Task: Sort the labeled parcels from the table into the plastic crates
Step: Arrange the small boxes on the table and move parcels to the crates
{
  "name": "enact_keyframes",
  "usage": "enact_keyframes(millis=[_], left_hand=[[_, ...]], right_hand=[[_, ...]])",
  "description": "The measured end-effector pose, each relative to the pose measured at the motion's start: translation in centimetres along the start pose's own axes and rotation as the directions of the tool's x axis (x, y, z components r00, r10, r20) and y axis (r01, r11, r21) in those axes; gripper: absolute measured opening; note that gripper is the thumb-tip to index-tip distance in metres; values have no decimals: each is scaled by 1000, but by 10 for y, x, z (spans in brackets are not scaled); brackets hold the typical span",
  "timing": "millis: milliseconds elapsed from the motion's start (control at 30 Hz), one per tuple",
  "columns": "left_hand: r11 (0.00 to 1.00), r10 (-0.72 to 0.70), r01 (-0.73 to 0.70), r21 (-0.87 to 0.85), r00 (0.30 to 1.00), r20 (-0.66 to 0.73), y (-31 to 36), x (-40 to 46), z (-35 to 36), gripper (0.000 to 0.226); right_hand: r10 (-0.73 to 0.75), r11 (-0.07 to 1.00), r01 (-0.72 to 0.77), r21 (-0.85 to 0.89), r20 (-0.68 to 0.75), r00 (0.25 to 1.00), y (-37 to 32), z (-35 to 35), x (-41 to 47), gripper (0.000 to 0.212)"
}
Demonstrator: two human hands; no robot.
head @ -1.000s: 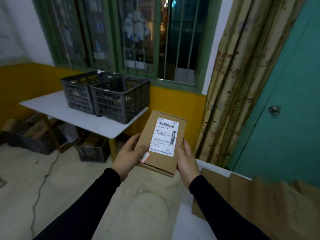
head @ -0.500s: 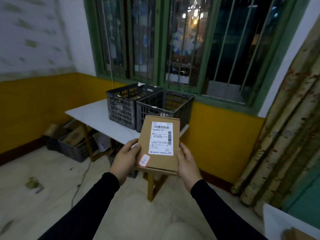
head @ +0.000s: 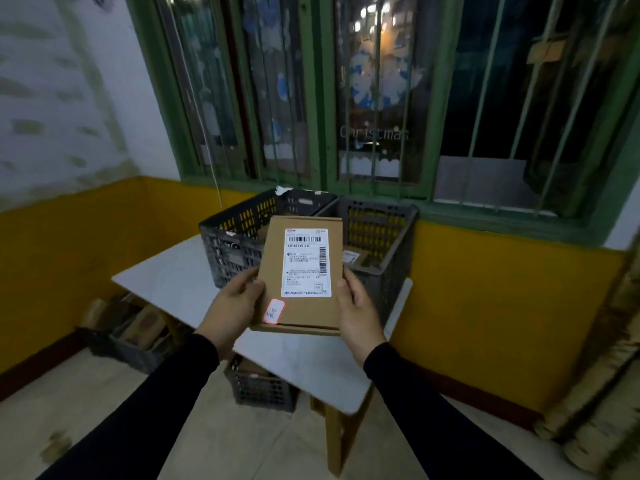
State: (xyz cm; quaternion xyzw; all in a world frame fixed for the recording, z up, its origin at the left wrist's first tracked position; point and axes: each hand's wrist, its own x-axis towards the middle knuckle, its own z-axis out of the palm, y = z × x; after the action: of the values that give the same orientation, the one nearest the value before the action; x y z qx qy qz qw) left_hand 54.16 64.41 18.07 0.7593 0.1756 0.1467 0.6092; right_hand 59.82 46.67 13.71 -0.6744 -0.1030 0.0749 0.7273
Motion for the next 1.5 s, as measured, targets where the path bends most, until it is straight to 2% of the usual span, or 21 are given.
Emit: enact_keyframes(millis=[200, 367, 567, 667, 833, 1000, 1100, 1167, 1233, 1367, 1433, 1500], left_hand=[[999, 40, -35, -32, 988, 147, 10, 126, 26, 33], [994, 110, -113, -10, 936, 335, 9, 246, 65, 31], [991, 31, -98, 95, 838, 545, 8, 364, 121, 30], [987, -52, -53, 153, 790, 611, -3, 412, 154, 24], [962, -145, -33, 270, 776, 614, -27, 466, 193, 21], [920, -236, -14, 392, 778, 582, -57, 505, 230, 24], [868, -274, -79, 491, 748, 604, -83, 528, 257, 25], [849, -327, -71, 524, 708, 626, -97, 535, 273, 27], [830, -365, -83, 551, 667, 649, -113, 540, 292, 32], [811, -437, -67, 581, 590, 679, -143, 553, 326, 33], [821, -451, -26, 570, 582, 677, -155, 556, 337, 30], [820, -473, 12, 573, 577, 665, -167, 559, 345, 28]], right_hand=[[-3, 998, -5, -64, -127, 992, -6, -9, 107, 34], [-50, 972, -26, -232, -318, 947, 4, -20, 197, 41], [-9, 927, -181, -327, -505, 863, 13, -34, 281, 35], [76, 900, -298, -318, -558, 826, 25, -46, 322, 32], [242, 788, -493, -369, -551, 799, 42, -66, 380, 24], [404, 633, -652, -417, -541, 738, 72, -87, 450, 37], [457, 528, -710, -467, -548, 700, 93, -96, 480, 36], [444, 468, -740, -483, -595, 670, 106, -103, 488, 34], [428, 465, -764, -447, -642, 636, 123, -110, 494, 31], [415, 472, -825, -312, -747, 520, 161, -120, 506, 44], [388, 477, -825, -303, -770, 507, 181, -123, 511, 48], [358, 438, -831, -342, -782, 510, 199, -125, 515, 49]])
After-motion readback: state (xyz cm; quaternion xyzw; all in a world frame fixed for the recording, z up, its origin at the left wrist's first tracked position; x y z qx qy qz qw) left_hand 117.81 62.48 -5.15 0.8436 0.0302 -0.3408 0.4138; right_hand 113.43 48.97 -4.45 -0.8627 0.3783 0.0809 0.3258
